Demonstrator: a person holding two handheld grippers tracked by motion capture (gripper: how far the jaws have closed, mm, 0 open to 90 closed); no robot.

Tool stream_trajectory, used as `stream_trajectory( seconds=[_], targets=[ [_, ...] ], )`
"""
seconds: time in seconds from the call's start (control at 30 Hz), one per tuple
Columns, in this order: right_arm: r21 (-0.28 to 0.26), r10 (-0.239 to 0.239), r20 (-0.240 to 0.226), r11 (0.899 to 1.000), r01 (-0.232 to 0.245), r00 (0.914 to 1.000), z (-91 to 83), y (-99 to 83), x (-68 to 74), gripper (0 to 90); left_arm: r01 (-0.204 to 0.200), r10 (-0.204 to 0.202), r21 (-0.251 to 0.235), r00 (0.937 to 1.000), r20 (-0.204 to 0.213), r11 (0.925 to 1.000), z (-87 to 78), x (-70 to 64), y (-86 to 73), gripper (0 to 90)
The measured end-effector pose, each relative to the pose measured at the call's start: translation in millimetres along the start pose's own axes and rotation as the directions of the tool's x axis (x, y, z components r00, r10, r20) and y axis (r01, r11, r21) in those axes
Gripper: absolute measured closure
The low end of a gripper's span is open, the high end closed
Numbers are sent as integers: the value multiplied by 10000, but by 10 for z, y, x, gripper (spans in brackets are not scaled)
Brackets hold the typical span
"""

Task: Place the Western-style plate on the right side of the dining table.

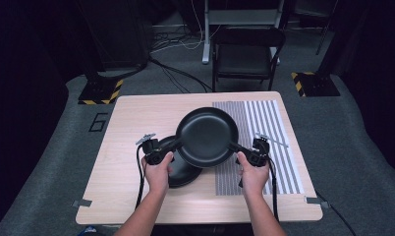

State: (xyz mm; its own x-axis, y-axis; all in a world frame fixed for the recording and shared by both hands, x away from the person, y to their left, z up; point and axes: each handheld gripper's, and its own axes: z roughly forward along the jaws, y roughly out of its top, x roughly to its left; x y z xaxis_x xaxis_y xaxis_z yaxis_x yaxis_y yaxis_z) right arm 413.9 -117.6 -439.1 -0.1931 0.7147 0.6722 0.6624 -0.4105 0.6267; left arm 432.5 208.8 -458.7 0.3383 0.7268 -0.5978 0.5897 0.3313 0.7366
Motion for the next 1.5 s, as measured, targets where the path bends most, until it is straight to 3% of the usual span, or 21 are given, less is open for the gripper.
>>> stream_trajectory(
  seconds=[1.5],
  targets=[
    [-990, 730, 557, 9928, -673, 9958, -563, 166, -382, 782, -669, 598, 769, 9940, 913, 9948, 538, -519, -4, 762]
  ],
)
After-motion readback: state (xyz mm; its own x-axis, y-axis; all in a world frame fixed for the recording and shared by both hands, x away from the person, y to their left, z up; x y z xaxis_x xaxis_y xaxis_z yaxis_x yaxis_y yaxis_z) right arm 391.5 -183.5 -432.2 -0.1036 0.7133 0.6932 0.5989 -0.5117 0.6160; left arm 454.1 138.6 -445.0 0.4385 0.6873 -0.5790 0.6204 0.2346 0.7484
